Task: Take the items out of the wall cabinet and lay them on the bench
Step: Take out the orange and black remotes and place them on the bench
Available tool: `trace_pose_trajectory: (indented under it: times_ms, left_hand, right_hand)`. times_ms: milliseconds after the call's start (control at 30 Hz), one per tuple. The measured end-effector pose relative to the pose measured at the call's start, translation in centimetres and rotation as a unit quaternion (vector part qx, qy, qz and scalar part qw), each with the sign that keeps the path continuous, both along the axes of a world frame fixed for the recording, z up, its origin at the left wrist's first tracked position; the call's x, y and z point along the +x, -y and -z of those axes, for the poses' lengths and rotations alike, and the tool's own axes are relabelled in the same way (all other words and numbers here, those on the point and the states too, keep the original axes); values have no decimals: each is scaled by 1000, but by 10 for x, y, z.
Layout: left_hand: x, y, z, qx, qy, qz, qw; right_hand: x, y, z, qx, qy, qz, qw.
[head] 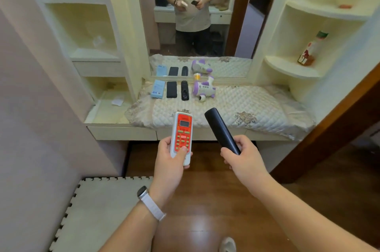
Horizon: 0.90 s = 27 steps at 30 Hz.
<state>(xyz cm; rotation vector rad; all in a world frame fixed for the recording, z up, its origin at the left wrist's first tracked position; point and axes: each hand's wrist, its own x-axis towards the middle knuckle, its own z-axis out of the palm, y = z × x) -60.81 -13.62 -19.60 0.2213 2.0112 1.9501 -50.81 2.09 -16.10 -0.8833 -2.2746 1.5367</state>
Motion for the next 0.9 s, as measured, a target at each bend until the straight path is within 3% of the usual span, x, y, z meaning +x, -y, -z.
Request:
trace_pose_trajectory:
  times_ms: [367,900]
  left_hand:
    - [-61,-105,11,-41,-2,21,999]
    - [-120,-307,18,-112,12,34,993]
  right_hand:
    - [-60,-101,40,-98,27,-13,995]
    - [-121,-323,58,-129,46,-5,991]
